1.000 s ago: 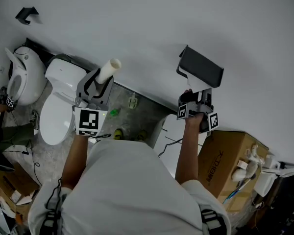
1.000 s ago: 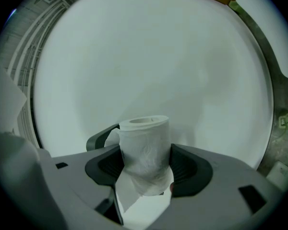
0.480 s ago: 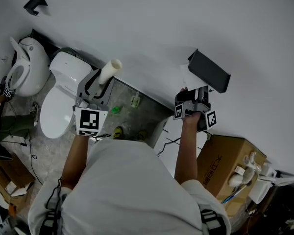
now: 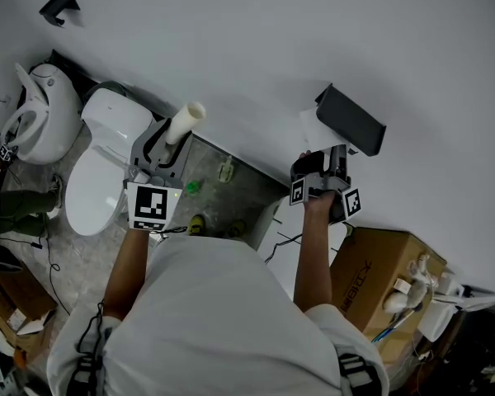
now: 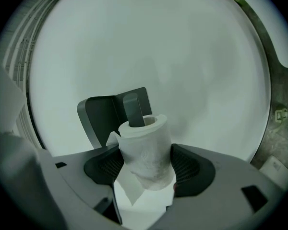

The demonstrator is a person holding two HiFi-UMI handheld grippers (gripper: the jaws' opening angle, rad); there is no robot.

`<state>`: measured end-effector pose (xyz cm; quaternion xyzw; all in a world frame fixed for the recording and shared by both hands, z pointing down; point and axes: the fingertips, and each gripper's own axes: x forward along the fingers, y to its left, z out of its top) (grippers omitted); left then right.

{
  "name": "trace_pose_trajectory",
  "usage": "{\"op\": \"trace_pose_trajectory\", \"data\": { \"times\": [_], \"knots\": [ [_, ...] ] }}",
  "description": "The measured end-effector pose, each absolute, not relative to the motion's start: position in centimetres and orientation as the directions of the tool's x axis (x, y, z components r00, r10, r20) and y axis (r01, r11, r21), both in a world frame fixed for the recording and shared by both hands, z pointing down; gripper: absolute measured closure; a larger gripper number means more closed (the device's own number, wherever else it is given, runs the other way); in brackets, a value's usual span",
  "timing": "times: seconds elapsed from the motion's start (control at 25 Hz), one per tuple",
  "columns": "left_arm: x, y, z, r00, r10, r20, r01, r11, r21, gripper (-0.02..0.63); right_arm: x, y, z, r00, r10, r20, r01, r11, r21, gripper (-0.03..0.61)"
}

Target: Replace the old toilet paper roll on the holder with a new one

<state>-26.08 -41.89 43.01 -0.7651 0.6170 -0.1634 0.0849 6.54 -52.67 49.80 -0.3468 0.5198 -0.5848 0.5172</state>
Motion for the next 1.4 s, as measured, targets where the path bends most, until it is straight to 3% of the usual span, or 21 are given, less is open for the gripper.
{"op": "trace_pose_trajectory", "data": {
  "times": [0.4, 0.72, 1.08, 1.4],
  "knots": [
    [-24.1, -41.9, 42.7, 0.249, -0.959, 0.132, -0.904, -0.279, -0.325, 0.411, 7.1, -49.5, 50.2, -0.222, -0.969, -0.113, 0.218, 0.064, -0.974, 0.267],
    [-22.4, -42.0, 42.2, 0.314, -0.942, 0.117, -0.890, -0.335, -0.309, 0.411, 7.9, -45.7, 50.1, -0.239, -0.969, -0.061, 0.061, 0.047, -0.997, 0.299],
    [-19.2, -42.5, 41.0, 0.403, -0.910, 0.102, -0.865, -0.415, -0.282, 0.411, 10.5, -42.1, 47.3, -0.232, -0.973, -0.024, -0.206, 0.073, -0.976, 0.417],
    [-16.5, -42.6, 40.0, 0.484, -0.873, 0.059, -0.841, -0.483, -0.245, 0.411, 12.9, -38.8, 45.4, -0.158, -0.986, 0.060, -0.573, 0.043, -0.818, 0.532]
  ]
}}
